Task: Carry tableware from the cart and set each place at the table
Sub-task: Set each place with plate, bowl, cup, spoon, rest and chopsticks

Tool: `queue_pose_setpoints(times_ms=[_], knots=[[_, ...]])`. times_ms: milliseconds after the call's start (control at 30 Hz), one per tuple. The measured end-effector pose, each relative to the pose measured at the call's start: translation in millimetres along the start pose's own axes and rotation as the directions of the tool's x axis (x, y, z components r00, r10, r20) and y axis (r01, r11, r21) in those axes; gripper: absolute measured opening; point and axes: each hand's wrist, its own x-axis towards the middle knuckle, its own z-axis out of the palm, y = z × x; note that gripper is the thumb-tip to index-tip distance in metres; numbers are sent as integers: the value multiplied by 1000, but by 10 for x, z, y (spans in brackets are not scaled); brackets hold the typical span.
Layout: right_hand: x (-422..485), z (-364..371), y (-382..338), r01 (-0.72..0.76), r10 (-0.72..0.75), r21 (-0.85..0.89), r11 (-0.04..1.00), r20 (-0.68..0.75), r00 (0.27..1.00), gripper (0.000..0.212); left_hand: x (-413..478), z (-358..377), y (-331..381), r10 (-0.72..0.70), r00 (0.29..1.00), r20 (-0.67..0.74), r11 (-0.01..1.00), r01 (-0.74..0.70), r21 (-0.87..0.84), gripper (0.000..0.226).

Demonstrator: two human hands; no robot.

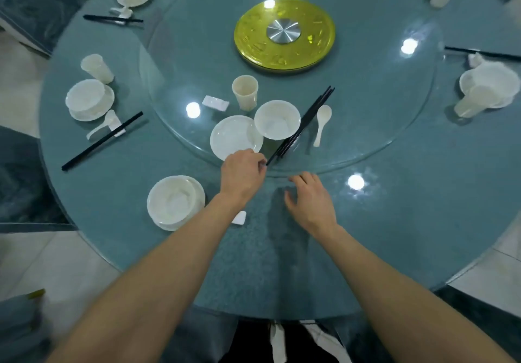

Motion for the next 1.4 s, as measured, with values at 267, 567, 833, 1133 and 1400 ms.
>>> queue_pose_setpoints(times_ms=[267, 567, 833, 1133, 1400], knots=[[215, -95, 257, 10, -13, -82, 997, -43, 999, 46, 234, 267, 428, -59, 994, -88, 988, 71, 138, 26], [253, -116, 232, -13, 15, -116, 993, 17, 1000, 43, 337, 337, 555, -193, 977, -91, 951, 209, 227, 32], [261, -176, 202, -32, 39, -133, 991, 49, 998, 42, 303, 256, 510, -207, 978, -4, 964, 205, 172, 24], [290, -212, 188, -152, 155, 83, 985, -30, 987, 25, 175, 195, 441, -198, 967, 163, 961, 158, 229, 40], [423, -88, -62, -625, 535, 658, 420, 376, 756, 35, -214, 15, 307, -215, 958, 188, 971, 190, 144, 30]])
